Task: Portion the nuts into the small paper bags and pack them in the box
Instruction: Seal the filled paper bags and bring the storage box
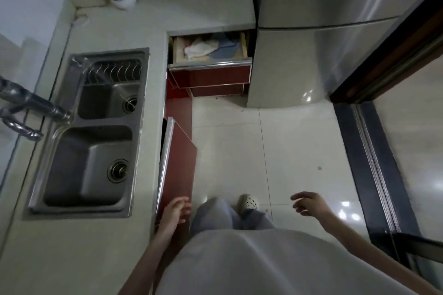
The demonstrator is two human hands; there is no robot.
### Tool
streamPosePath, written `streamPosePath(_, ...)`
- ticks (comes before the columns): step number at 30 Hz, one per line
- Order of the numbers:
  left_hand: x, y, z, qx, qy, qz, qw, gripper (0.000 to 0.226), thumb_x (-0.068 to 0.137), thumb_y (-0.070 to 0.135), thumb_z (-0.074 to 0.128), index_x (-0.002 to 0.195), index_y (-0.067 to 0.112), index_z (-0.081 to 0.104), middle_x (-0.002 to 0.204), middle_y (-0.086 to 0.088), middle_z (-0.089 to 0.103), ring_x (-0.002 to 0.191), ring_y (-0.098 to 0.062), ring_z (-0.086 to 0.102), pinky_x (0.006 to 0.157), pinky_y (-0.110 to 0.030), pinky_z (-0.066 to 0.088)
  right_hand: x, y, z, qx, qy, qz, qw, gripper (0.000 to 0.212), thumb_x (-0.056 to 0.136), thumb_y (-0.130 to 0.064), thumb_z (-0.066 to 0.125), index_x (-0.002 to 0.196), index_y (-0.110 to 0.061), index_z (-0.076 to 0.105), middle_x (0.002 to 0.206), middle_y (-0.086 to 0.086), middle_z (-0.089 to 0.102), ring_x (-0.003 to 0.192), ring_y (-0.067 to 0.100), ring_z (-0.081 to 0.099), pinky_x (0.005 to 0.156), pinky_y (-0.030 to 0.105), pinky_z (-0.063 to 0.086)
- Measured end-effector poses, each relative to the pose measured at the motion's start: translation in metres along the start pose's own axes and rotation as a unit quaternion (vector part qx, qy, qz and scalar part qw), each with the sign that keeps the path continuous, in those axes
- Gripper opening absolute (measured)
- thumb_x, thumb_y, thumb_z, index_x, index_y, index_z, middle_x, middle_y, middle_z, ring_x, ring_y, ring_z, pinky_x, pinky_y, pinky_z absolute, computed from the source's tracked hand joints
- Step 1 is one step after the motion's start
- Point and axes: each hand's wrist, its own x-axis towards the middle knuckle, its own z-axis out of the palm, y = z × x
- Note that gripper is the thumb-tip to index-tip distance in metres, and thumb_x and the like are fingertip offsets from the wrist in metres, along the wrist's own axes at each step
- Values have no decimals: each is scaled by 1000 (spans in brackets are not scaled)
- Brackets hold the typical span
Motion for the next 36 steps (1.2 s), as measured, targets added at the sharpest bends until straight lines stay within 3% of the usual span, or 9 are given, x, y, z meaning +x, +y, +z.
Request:
streamPosePath(6,39,36,-9,-63,30,-14,997,23,100,-1,39,108,-4,61,81,-9,66,67,-19,57,46,-14,45,52,-116,-6,-31,-16,-55,998,34,82,14,39,86,-2,69,67,13,65,59,21,56,58,27,46)
streamPosePath(11,100,93,-27,-51,25,10,998,22,99,-1,42,102,1,63,94,-14,67,92,-30,60,71,-35,43,92,-168,7,-45,-12,-38,998,34,82,12,40,87,-3,70,68,13,67,60,22,58,59,27,47)
streamPosePath(13,125,126,-40,-52,23,19,998,23,98,-1,42,104,1,64,97,-16,67,84,-29,60,71,-32,42,102,-184,13,-48,1,-21,999,33,82,11,40,87,-3,70,69,13,67,60,22,58,59,26,47)
streamPosePath(16,154,176,-64,-70,11,22,997,18,96,2,47,95,6,65,78,-9,66,64,-22,54,57,-26,38,110,-204,25,-67,21,19,997,33,82,12,41,90,-1,70,69,15,67,60,22,57,57,23,46)
streamPosePath(19,188,221,-92,-74,11,55,996,23,96,5,46,87,18,63,80,-1,67,70,-17,58,61,-27,39,121,-226,37,-98,32,29,994,30,82,11,47,87,-4,73,74,11,72,62,20,62,44,13,41)
streamPosePath(21,207,241,-110,-67,14,60,996,24,98,7,43,88,22,59,86,-1,66,72,-15,57,61,-25,37,129,-239,43,-111,34,28,993,27,84,9,49,87,-4,73,87,14,73,73,23,63,57,20,45)
streamPosePath(24,226,250,-128,-79,18,59,995,24,98,7,43,92,22,60,89,0,67,73,-16,57,60,-26,38,136,-258,53,-88,40,55,994,29,81,15,45,93,7,70,78,23,69,68,28,57,61,30,41)
streamPosePath(36,235,234,-140,-191,59,23,980,23,99,8,45,93,19,64,86,-4,66,69,-15,54,59,-24,34,164,-391,104,-115,-23,-8,993,34,83,17,35,93,6,66,68,18,60,52,23,50,47,21,37)
